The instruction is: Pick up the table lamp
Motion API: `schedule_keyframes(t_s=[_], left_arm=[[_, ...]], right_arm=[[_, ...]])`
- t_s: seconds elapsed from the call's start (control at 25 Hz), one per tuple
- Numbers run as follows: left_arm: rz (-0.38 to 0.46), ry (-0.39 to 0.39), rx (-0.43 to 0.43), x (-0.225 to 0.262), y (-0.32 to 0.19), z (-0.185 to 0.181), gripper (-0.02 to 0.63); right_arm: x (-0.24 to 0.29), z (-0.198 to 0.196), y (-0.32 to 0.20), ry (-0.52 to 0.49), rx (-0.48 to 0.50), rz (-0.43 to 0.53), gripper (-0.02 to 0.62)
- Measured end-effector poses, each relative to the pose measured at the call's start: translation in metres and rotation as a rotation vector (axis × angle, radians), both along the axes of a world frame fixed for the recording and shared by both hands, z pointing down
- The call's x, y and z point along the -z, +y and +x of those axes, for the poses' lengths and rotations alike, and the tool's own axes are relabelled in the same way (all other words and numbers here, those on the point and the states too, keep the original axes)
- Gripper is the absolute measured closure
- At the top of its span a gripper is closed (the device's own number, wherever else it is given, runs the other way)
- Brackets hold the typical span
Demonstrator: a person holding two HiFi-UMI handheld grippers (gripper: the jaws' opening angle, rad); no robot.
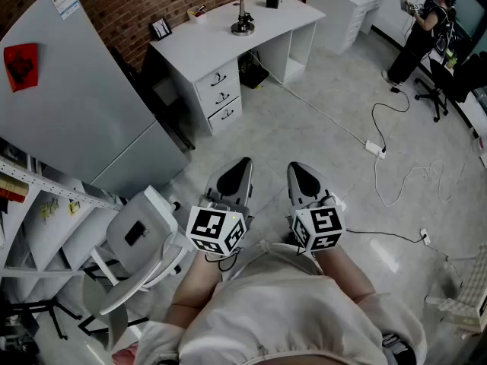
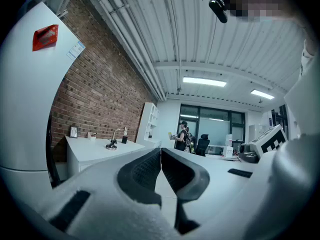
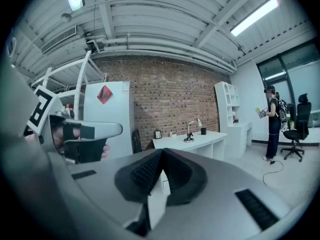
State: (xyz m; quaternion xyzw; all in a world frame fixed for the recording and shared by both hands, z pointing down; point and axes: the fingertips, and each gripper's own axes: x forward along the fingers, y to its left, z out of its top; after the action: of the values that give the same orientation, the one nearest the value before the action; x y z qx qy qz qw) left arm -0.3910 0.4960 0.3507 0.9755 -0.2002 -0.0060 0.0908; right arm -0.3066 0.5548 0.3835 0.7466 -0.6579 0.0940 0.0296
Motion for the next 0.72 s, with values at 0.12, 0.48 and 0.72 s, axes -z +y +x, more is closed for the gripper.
schedule_keyframes(t_s=[0.12,0.48,0.72], left_arm=[[-0.005,-0.003,-0.002,-0.002,-0.001,0.002,0.586],[-0.021,-0.016,-0.003,-0.012,-0.003,0.002,0.586],[-0.064,-0.016,0.025,-0.023,-0.014,0.003,0.586]], right_arm=[[0.0,0.002,-0.001,-0.004,-0.002,0.003,0.568],[-0.01,0.003,-0.005,-0.036,-0.022,-0.008,0.568],[-0.022,0.011,-0.011,-0.048,-0.039,-0.046,0.568]])
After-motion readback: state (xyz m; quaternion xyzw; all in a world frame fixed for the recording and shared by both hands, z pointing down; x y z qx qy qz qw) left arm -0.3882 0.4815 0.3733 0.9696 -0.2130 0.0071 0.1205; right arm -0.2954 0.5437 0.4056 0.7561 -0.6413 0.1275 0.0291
